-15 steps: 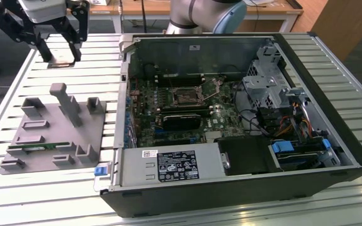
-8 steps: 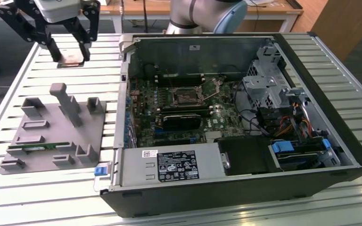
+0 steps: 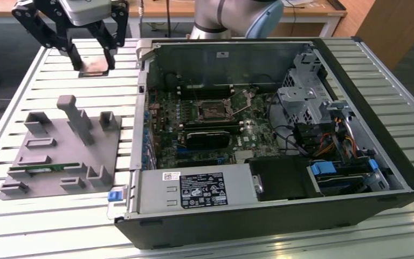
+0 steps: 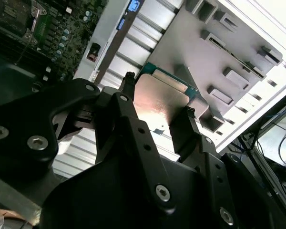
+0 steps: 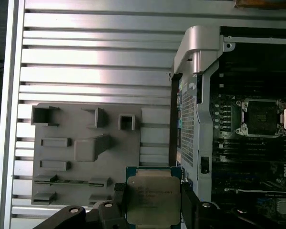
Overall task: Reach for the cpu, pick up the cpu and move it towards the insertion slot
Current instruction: 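Pick up the cpu and move it towards the insertion slot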
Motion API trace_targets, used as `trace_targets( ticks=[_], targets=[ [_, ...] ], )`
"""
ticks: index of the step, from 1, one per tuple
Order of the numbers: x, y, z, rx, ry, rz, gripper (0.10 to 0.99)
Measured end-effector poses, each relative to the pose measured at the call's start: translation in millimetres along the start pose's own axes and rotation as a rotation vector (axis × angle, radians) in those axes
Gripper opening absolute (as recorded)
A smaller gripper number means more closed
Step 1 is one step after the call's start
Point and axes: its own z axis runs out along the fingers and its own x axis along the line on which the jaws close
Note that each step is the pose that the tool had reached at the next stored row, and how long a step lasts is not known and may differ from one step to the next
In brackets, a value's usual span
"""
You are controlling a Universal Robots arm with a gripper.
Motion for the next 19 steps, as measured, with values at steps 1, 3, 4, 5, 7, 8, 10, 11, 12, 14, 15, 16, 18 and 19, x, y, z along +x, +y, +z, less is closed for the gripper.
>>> trace_targets(
  ticks=[1,3,4,5,7,8,10,11,12,14,15,16,18,19],
  targets=[
    [-2.2,0.0,0.0,0.0,0.0,0.0,0.541],
    [-6.5,-0.1,0.0,0.0,-0.0001,0.0,0.541],
    [-8.7,-0.2,-0.1,0.0,-0.0001,0.0,0.541],
    [-10.8,-0.2,-0.1,0.0,-0.0001,0.0,0.541],
    [-15.1,-0.3,-0.1,0.0,-0.0001,0.0,0.541],
    [-17.3,-0.3,-0.2,0.0,-0.0002,0.0,0.541],
    [-21.5,-0.4,-0.3,0.0,0.0,0.0,0.541],
    [-23.8,-0.5,-0.3,0.0,0.0,0.0,0.541],
    [-26.0,-0.5,-0.4,0.0,0.0,0.0,0.541],
    [-30.1,-0.6,-0.4,0.0,-0.0001,0.0,0.541],
    [-32.2,-0.6,-0.4,0.0,-0.0001,0.0,0.541],
    [-34.2,-0.6,-0.4,0.0,-0.0001,0.0,0.541],
    [-38.3,-0.7,-0.5,0.0,-0.0001,0.0,0.541],
    [-40.4,-0.8,-0.6,0.0,-0.0001,0.0,0.541]
  ],
)
